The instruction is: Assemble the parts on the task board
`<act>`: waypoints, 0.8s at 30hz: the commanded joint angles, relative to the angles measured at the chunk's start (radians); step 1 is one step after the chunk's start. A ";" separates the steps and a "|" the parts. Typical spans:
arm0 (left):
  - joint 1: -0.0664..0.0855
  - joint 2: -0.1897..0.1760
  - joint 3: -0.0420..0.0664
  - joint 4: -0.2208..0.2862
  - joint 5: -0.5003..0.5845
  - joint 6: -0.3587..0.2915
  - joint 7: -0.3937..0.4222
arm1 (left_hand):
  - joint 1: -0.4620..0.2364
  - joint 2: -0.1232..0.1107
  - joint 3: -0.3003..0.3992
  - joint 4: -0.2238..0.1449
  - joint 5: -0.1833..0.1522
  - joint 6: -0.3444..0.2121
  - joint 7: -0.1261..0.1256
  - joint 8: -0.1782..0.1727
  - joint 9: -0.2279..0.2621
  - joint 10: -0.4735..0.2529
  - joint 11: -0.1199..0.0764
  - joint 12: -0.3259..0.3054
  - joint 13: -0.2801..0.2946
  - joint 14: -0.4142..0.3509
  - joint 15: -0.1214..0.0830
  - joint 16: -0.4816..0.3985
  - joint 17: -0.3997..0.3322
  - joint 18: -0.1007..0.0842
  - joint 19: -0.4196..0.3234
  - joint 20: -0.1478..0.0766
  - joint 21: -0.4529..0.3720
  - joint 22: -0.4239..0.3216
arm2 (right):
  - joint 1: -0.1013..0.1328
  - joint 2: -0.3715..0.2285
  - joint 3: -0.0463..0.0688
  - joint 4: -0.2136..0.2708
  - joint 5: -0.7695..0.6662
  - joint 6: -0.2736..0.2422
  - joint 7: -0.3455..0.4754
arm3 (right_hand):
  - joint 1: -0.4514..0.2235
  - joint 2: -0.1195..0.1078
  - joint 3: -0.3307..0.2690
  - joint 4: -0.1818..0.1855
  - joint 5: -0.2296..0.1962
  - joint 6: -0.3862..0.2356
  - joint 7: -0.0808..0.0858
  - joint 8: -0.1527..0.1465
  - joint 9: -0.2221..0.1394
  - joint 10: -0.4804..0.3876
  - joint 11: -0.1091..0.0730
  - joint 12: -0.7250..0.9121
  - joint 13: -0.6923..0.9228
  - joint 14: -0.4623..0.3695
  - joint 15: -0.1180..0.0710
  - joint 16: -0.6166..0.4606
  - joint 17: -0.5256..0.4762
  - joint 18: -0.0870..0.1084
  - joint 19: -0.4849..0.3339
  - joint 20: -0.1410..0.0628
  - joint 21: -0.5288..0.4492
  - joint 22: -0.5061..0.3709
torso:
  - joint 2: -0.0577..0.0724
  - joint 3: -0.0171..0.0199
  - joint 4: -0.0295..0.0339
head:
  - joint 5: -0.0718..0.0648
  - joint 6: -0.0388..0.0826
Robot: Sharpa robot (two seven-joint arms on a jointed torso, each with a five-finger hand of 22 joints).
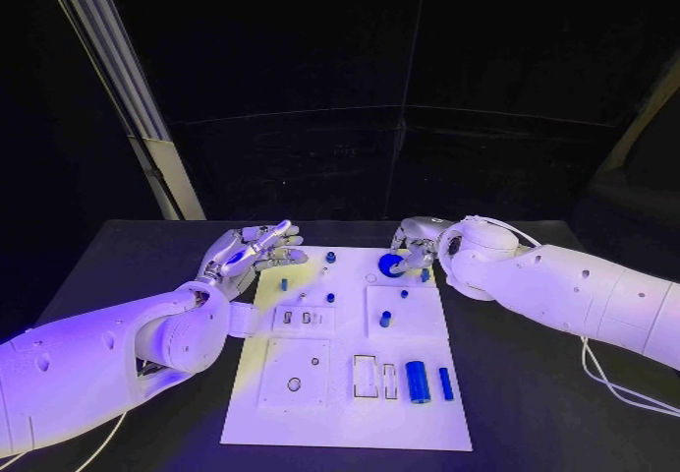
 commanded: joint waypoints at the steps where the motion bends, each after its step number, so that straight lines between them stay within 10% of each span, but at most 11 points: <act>1: 0.001 0.001 0.001 0.001 0.001 0.017 -0.001 | -0.006 0.004 -0.002 -0.005 0.001 -0.002 0.007 -0.005 -0.001 -0.004 0.004 -0.004 -0.002 -0.002 0.008 -0.005 0.002 0.006 0.006 0.003 -0.007 -0.002 | 0.000 0.005 -0.001 0.000 -0.111 -0.008 -0.004 | 0.038 0.005 0.026 -0.032 -0.014 0.025 -0.004 0.011 0.003 0.024 -0.003 0.012 0.123 0.040 -0.003 0.002 0.000 -0.017 0.011 0.000 0.008 0.048 | 0.000 -0.0006 0.0008 | -0.002 -0.001; 16: 0.001 0.001 0.000 0.001 0.001 0.022 -0.006 | -0.007 0.006 -0.002 -0.005 0.001 -0.004 0.007 -0.007 -0.001 -0.005 0.005 -0.006 -0.002 -0.002 0.009 -0.007 0.003 0.006 0.007 0.004 -0.008 -0.003 | -0.003 0.010 -0.002 0.041 -0.164 -0.055 0.011 | -0.057 -0.029 0.086 -0.010 0.060 0.067 -0.017 0.011 -0.010 0.029 -0.013 0.018 0.134 0.040 -0.011 0.006 0.001 -0.021 0.022 -0.008 0.015 0.068 | 0.000 -0.0010 0.0014 | -0.002 -0.002; 24: 0.001 0.000 0.000 0.001 0.001 0.026 -0.013 | -0.005 0.007 0.000 -0.007 0.001 -0.006 0.008 -0.008 -0.001 -0.008 0.006 -0.008 -0.002 -0.002 0.009 -0.009 0.004 0.006 0.007 0.004 -0.010 -0.004 | -0.005 -0.001 -0.002 0.124 -0.157 -0.173 0.003 | -0.105 -0.063 0.124 0.020 0.147 0.063 -0.016 -0.006 -0.013 0.030 -0.014 0.016 0.134 0.040 -0.012 0.008 0.001 -0.025 0.035 -0.010 0.021 0.089 | 0.000 -0.0024 0.0030 | -0.001 -0.001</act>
